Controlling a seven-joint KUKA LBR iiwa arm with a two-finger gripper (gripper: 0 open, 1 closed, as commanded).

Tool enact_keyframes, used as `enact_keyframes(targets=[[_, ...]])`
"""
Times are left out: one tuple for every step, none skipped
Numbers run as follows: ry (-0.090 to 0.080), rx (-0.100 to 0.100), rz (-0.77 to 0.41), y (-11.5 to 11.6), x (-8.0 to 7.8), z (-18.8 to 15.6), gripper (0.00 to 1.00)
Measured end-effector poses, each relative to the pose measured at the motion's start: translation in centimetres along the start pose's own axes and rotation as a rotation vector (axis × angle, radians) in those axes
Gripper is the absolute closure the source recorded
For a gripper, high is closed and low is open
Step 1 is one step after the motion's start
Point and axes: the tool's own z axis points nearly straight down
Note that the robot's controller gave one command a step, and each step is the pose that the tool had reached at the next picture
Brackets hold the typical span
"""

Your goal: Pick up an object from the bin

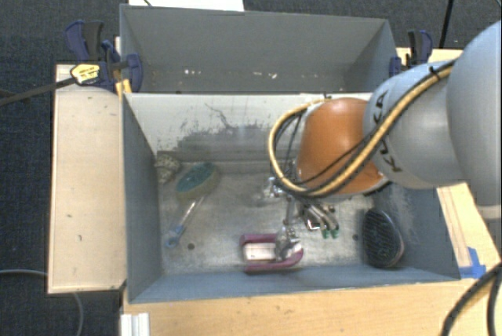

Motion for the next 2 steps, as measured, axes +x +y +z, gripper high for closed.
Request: enact_keyframes(targets=[[-0.008,-0.007,-0.039,-0.19,0.40,0.42,0.00],[0.026,-0.006,-0.036,-0.37,1.10,0.42,1.00]])
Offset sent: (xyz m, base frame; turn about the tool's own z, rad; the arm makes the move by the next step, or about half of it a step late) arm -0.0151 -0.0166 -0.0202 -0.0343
